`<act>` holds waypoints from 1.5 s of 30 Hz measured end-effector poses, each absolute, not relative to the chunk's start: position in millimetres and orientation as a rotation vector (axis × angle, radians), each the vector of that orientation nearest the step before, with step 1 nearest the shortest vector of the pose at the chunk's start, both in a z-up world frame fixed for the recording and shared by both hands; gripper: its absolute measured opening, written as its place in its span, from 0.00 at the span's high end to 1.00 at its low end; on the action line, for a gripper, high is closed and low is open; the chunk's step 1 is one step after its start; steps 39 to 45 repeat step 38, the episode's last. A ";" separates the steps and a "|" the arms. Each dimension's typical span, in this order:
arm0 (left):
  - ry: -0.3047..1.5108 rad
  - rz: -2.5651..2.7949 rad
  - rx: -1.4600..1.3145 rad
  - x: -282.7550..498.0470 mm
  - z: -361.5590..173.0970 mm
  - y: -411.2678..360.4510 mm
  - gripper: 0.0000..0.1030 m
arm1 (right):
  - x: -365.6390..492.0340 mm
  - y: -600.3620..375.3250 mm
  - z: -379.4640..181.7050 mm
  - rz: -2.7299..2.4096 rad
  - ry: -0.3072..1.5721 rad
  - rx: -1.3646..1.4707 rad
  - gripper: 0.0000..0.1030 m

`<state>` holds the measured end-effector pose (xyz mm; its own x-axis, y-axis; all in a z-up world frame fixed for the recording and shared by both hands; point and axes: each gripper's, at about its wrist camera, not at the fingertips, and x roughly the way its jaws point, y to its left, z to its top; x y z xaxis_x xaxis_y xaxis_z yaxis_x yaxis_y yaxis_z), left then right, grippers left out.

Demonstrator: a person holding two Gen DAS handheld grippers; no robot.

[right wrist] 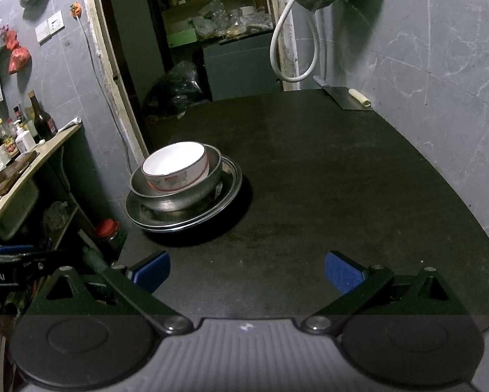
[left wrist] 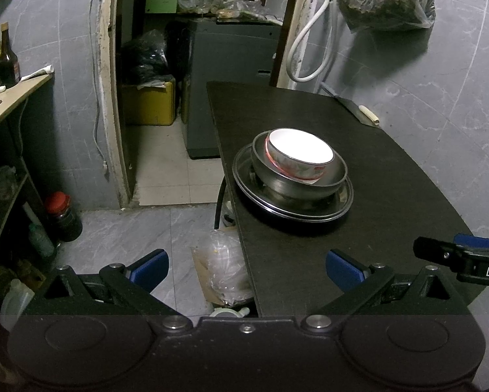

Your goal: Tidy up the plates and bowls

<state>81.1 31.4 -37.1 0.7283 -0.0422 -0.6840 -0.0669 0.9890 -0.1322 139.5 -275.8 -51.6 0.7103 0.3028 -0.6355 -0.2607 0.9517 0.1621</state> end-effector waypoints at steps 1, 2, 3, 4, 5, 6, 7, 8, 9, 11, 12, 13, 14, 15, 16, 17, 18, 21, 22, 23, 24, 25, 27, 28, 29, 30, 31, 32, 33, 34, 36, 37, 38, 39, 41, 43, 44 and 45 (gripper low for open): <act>0.756 0.013 -0.152 80.4 -37.3 32.2 0.01 | 139.2 -275.3 -51.5 0.312 0.714 0.061 0.00; 0.757 0.013 -0.151 80.4 -37.3 32.4 0.01 | 139.4 -275.3 -51.4 0.312 0.715 0.061 0.00; 0.757 0.012 -0.151 80.2 -37.3 32.4 0.01 | 139.2 -275.5 -51.5 0.312 0.715 0.061 0.00; 0.756 0.012 -0.151 80.3 -37.3 32.2 0.01 | 139.3 -275.5 -51.5 0.312 0.716 0.063 0.00; 0.756 0.012 -0.151 80.3 -37.3 32.3 0.01 | 139.4 -275.5 -51.5 0.312 0.717 0.062 0.00; 0.756 0.012 -0.151 80.2 -37.4 32.3 0.01 | 139.4 -275.5 -51.4 0.312 0.717 0.062 0.00; 0.755 0.008 -0.151 80.3 -37.1 32.2 0.01 | 139.4 -275.6 -51.3 0.313 0.716 0.061 0.00; 0.753 0.005 -0.152 80.4 -36.8 31.5 0.01 | 139.5 -275.7 -51.3 0.313 0.716 0.061 0.00; 0.752 0.004 -0.153 80.5 -36.7 31.1 0.01 | 139.5 -275.7 -51.3 0.313 0.715 0.061 0.00; 0.752 0.015 -0.148 81.0 -35.9 29.6 0.01 | 139.3 -275.6 -51.2 0.313 0.716 0.060 0.00; 0.749 0.018 -0.145 81.3 -35.3 28.6 0.01 | 139.2 -275.6 -51.2 0.312 0.716 0.061 0.00; 0.745 0.017 -0.145 80.9 -34.8 28.5 0.01 | 139.1 -275.6 -51.2 0.312 0.716 0.061 0.00; 0.740 0.015 -0.148 80.7 -34.3 27.8 0.01 | 139.2 -275.5 -51.2 0.312 0.716 0.061 0.00; 0.737 0.015 -0.151 79.8 -34.0 28.6 0.02 | 139.3 -275.6 -51.2 0.312 0.716 0.061 0.00; 0.736 0.016 -0.153 79.7 -33.7 28.3 0.02 | 139.5 -275.6 -51.6 0.311 0.717 0.061 0.00; 0.734 0.012 -0.155 79.8 -33.2 28.3 0.02 | 139.7 -276.4 -51.7 0.310 0.717 0.062 0.00; 0.732 0.009 -0.156 79.3 -32.9 28.1 0.02 | 139.7 -277.0 -51.9 0.309 0.717 0.062 0.00; 0.729 0.001 -0.159 79.0 -31.8 27.4 0.02 | 140.2 -277.5 -51.9 0.309 0.717 0.063 0.00; 0.729 -0.002 -0.161 78.9 -31.2 27.3 0.02 | 140.1 -277.6 -51.8 0.310 0.717 0.063 0.00; 0.725 -0.004 -0.161 78.5 -30.5 27.4 0.02 | 140.0 -277.5 -51.7 0.309 0.716 0.062 0.00; 0.722 -0.005 -0.161 78.0 -30.0 27.1 0.02 | 139.9 -278.2 -51.7 0.308 0.714 0.062 0.00; 0.719 -0.006 -0.161 78.1 -29.4 26.4 0.02 | 140.1 -278.9 -51.5 0.308 0.712 0.063 0.00; 0.718 -0.012 -0.165 77.4 -29.7 26.4 0.02 | 140.6 -280.6 -51.8 0.307 0.712 0.065 0.00; 0.718 -0.015 -0.166 77.4 -29.9 26.2 0.02 | 140.8 -281.4 -52.1 0.307 0.713 0.066 0.00; 0.719 -0.016 -0.164 77.8 -30.0 25.2 0.02 | 140.9 -281.6 -52.6 0.307 0.714 0.067 0.00; 0.720 -0.016 -0.161 78.3 -30.1 24.2 0.02 | 141.3 -282.2 -52.6 0.307 0.714 0.068 0.00; 0.720 -0.018 -0.161 78.7 -29.8 24.1 0.02 | 141.4 -282.2 -52.3 0.307 0.714 0.068 0.00; 0.718 -0.022 -0.162 78.1 -29.6 24.8 0.02 | 141.2 -282.1 -52.2 0.307 0.714 0.068 0.00; 0.716 -0.024 -0.163 78.0 -29.4 24.8 0.02 | 141.3 -282.1 -52.2 0.307 0.714 0.067 0.00; 0.714 -0.025 -0.162 78.3 -29.1 24.4 0.02 | 141.6 -282.9 -52.3 0.305 0.715 0.068 0.00; 0.712 -0.025 -0.157 79.0 -28.8 23.4 0.02 | 141.6 -284.6 -52.0 0.297 0.712 0.072 0.00; 0.712 -0.025 -0.152 80.0 -28.7 22.6 0.02 | 141.6 -286.5 -51.8 0.290 0.709 0.076 0.00; 0.714 -0.026 -0.148 81.3 -28.8 21.5 0.02 | 141.5 -287.8 -51.5 0.284 0.708 0.080 0.00; 0.714 -0.026 -0.148 81.3 -28.8 21.5 0.02 | 141.5 -287.8 -51.5 0.284 0.708 0.080 0.00; 0.714 -0.026 -0.148 81.3 -28.8 21.5 0.02 | 141.5 -287.8 -51.5 0.284 0.708 0.080 0.00; 0.714 -0.026 -0.148 81.3 -28.8 21.5 0.02 | 141.5 -287.8 -51.5 0.284 0.708 0.080 0.00; 0.714 -0.026 -0.148 81.3 -28.8 21.5 0.02 | 141.5 -287.8 -51.5 0.284 0.708 0.080 0.00; 0.714 -0.026 -0.148 81.3 -28.8 21.5 0.02 | 141.5 -287.8 -51.5 0.284 0.708 0.080 0.00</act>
